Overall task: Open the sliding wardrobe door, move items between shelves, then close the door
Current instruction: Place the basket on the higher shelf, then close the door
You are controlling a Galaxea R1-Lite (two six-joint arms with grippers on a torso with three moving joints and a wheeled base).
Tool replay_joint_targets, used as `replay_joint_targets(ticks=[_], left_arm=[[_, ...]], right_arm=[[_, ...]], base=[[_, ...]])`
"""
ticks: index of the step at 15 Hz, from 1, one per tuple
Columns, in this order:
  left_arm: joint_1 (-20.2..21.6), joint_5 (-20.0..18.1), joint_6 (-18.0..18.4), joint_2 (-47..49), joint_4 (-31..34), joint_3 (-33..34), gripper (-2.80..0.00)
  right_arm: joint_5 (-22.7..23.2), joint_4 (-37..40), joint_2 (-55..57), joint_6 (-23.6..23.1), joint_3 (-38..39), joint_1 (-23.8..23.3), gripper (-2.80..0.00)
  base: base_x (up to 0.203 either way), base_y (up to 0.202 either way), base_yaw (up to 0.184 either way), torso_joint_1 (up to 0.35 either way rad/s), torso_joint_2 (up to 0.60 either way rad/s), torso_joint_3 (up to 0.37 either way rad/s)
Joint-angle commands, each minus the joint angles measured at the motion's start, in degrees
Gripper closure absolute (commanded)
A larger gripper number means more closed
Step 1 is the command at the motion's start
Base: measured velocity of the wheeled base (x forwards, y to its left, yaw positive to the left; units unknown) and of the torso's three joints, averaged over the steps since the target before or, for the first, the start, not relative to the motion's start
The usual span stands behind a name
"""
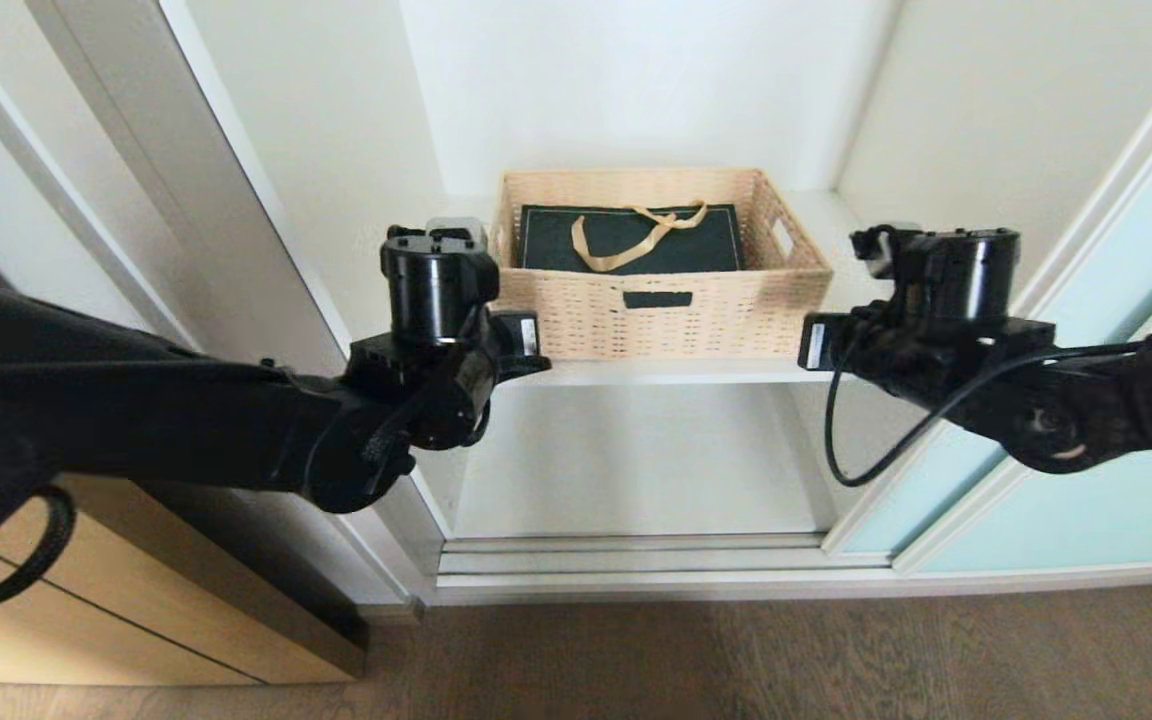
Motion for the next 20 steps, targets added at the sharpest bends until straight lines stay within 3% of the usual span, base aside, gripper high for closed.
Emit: replay_joint_targets(ticks=[1,3,5,9,11,17,20], left_arm=[[-0.02,1.39,1.41,-8.75,-0.72,6.45,0.00],[-0.21,3.02,1.93,-14.82,-0.57,11.56,0.00],[-0.80,7.24,1.84,-19.31,-0.24,17.47,0.00],[-1.05,14.71,2.11,-25.69,0.39,22.07,0.00],[-0.91,17.28,2.15,-28.20,0.52,24.24,0.00],[0.65,18.73,2.13,-36.44,0.49,31.40,0.00],[2.44,18.83,3.27,-44.28,1.02,36.42,0.00]], right_arm=[[-0.21,-0.05,-11.02,-0.11,6.23,0.10,0.00],[-0.61,1.28,-21.21,-0.21,12.38,0.18,0.00],[-1.08,6.42,-31.67,-0.06,17.60,1.09,0.00],[-1.68,18.93,-49.06,0.39,25.07,3.05,0.00],[-4.17,23.72,-54.54,0.26,25.95,3.24,0.00],[-8.44,30.74,-63.36,-0.02,28.98,2.97,0.00],[-8.77,33.20,-68.80,-0.09,29.62,-1.68,0.00]], base=[[0.000,0.000,0.000,0.000,0.00,0.000],[0.000,0.000,0.000,0.000,0.00,0.000],[0.000,0.000,0.000,0.000,0.00,0.000],[0.000,0.000,0.000,0.000,0.00,0.000],[0.000,0.000,0.000,0.000,0.00,0.000],[0.000,0.000,0.000,0.000,0.00,0.000],[0.000,0.000,0.000,0.000,0.00,0.000]])
